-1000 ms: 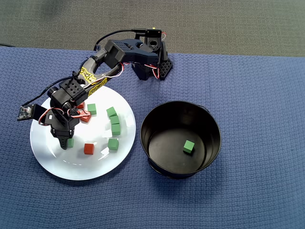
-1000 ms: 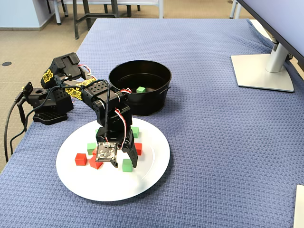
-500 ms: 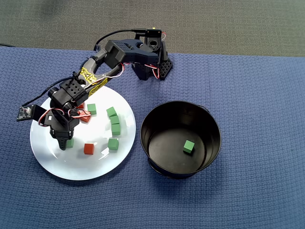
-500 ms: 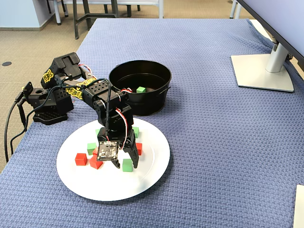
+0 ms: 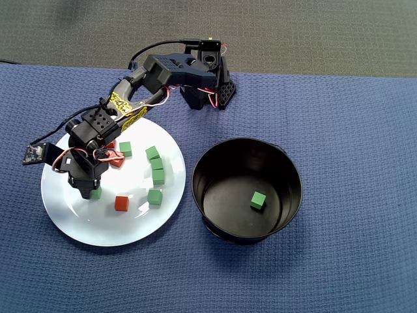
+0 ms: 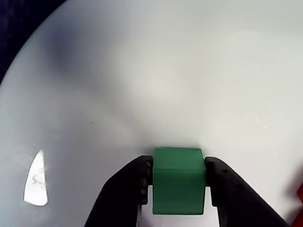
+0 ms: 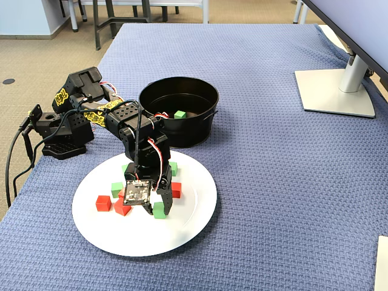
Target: Pick up the green cubes from the white plate and place them in the black recipient
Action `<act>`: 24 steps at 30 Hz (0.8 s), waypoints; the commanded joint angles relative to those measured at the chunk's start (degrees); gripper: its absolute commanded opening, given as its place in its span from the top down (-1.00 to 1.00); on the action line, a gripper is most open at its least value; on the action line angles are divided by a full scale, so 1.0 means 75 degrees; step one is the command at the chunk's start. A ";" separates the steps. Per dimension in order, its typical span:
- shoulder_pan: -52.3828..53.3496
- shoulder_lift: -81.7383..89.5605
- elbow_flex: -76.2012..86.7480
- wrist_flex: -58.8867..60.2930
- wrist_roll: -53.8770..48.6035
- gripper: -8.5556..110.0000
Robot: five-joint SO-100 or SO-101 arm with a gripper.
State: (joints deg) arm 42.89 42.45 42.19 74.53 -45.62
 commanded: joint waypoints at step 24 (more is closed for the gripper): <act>-0.5871 0.7594 0.4324 -0.0059 0.5379 0.86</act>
State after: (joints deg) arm 9.14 95.01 68.73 78.57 -9.84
